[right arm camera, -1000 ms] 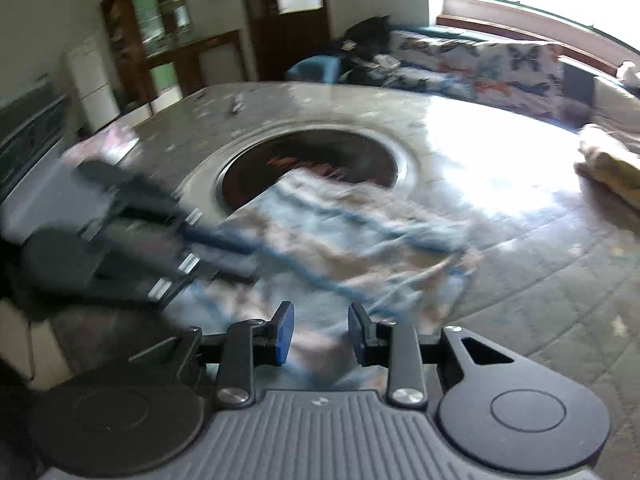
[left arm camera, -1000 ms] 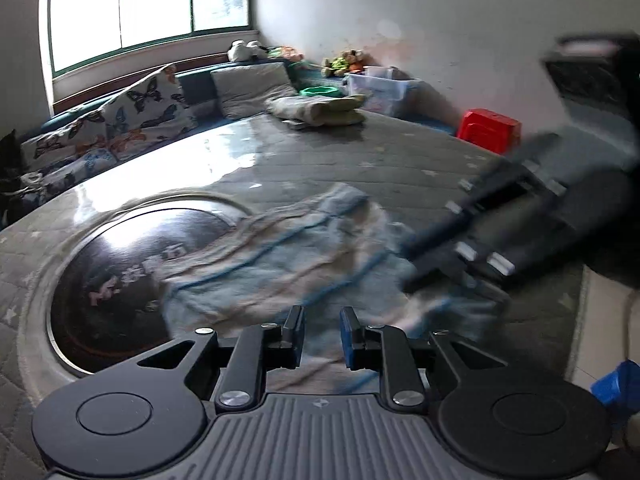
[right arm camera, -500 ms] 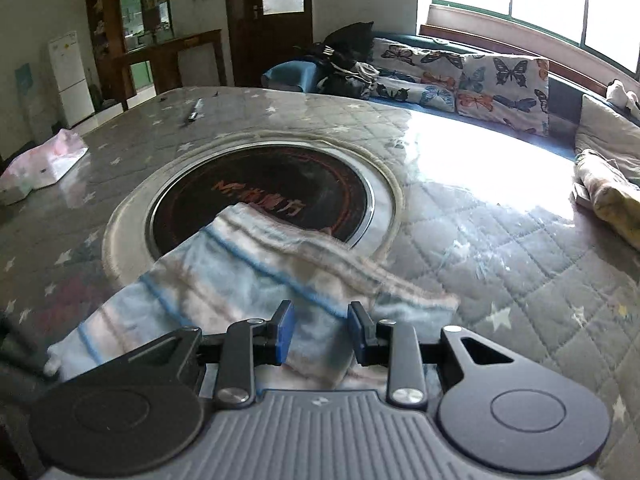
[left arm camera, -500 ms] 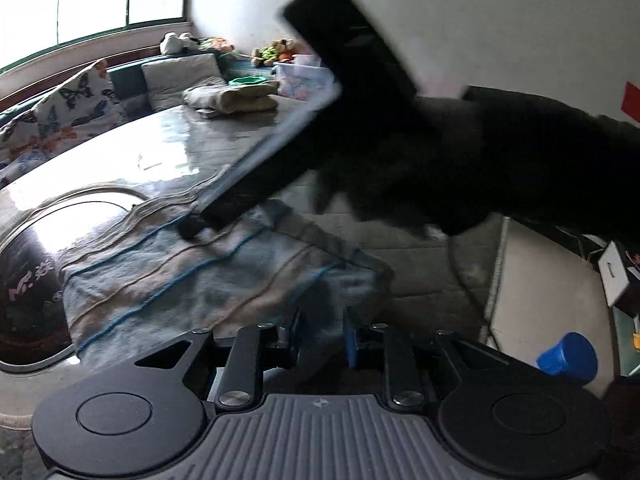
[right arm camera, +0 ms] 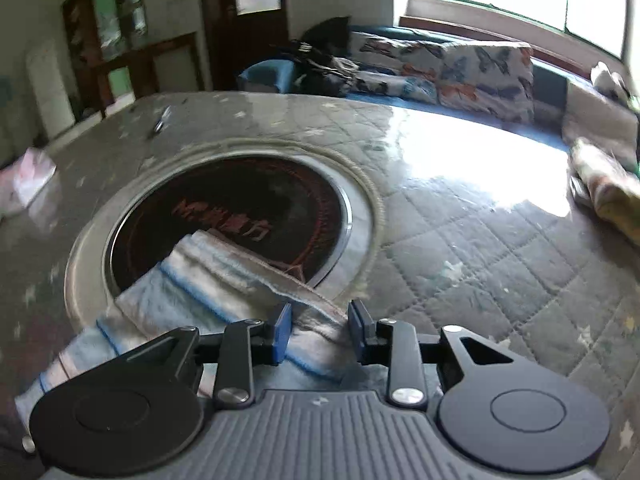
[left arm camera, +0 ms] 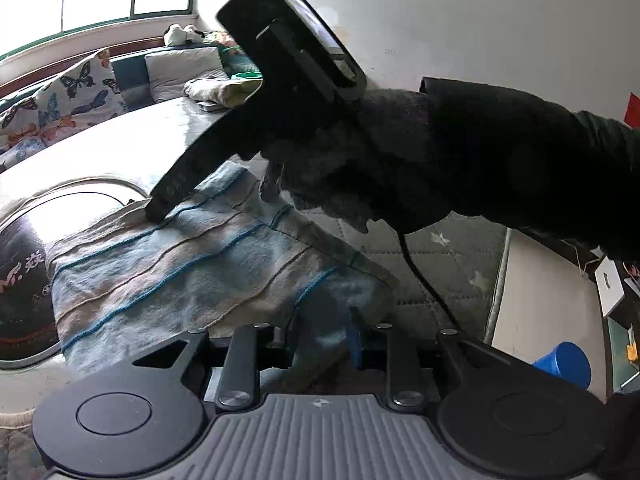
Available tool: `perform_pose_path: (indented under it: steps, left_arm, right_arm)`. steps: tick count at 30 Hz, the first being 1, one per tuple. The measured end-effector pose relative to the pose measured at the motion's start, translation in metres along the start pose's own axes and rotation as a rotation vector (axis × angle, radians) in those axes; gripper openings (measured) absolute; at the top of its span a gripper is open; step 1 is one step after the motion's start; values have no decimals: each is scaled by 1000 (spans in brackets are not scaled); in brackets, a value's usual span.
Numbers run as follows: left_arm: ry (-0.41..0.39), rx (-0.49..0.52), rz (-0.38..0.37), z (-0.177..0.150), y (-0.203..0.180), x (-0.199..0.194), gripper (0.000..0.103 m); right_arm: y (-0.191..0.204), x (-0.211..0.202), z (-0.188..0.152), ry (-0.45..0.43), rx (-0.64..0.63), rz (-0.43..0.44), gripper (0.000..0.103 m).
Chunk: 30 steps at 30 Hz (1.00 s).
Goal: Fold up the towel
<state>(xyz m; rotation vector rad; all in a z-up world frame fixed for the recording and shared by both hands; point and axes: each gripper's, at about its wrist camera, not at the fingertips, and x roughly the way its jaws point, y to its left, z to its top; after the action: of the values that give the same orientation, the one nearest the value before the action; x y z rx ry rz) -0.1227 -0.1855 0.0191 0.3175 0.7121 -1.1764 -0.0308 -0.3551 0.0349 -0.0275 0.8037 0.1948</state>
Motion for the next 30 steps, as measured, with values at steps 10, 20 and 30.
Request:
perform_pose_path:
  steps: [10, 20, 30]
  left_arm:
    - [3, -77, 120, 4, 24, -10, 33]
    - [32, -106, 222, 1, 30, -17, 43]
    - [42, -168, 306, -4, 47, -25, 48]
  right_arm:
    - [4, -31, -17, -15, -10, -3, 30]
    - [7, -43, -30, -17, 39, 10, 30]
    - [45, -65, -56, -4, -73, 50, 38]
